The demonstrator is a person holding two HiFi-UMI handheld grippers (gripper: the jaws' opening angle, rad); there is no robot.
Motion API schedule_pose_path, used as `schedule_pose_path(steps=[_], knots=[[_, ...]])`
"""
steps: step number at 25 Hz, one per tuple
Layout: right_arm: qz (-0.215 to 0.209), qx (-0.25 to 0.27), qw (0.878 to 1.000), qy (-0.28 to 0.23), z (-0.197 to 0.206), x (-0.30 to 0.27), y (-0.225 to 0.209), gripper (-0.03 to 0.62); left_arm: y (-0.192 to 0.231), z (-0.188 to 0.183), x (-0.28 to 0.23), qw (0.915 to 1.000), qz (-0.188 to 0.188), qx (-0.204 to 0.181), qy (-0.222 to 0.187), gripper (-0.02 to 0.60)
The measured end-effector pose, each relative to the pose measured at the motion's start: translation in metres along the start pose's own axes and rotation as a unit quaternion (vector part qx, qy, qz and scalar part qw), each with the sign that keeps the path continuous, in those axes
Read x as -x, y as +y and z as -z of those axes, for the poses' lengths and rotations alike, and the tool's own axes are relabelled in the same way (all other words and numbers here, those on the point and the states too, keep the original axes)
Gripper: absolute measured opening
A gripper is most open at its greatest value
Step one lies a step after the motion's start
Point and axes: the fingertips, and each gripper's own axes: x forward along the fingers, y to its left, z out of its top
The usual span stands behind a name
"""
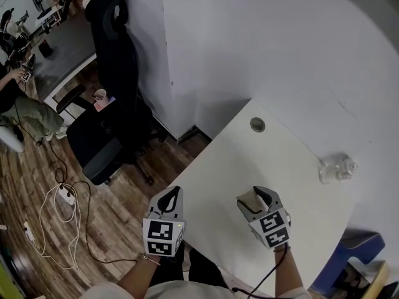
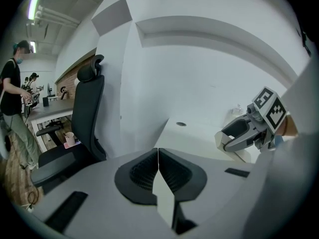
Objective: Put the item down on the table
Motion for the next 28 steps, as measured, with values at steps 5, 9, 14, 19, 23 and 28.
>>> schedule_pose_path(steps=[5,9,14,19,23,28], knots=[[-0.010,0.015,1.000,0.017,0.003,-0.010,0.004,0.281,0.004,0.003,0.001,1.0000,-0.004,0.005,0.003,0.021],[-0.017,0.020,0.999,0.028,0.007,-0.019,0.006,0.281,0.004,0.008,0.000,1.0000,-0.002,0.004,0.009,0.020],[-0.024,0.031,0.999,0.037,0.009,-0.027,0.010,0.279,0.009,0.014,0.000,0.9998,-0.007,0.007,0.015,0.021],[-0.033,0.041,0.998,0.043,0.012,-0.032,0.015,0.278,0.011,0.018,0.000,0.9997,-0.010,0.009,0.018,0.021],[-0.038,0.044,0.997,0.046,0.013,-0.037,0.016,0.276,0.012,0.021,-0.003,0.9997,-0.011,0.009,0.020,0.021],[-0.044,0.033,0.997,0.047,0.014,-0.040,0.017,0.273,0.012,0.026,-0.004,0.9995,-0.011,0.011,0.026,0.021]])
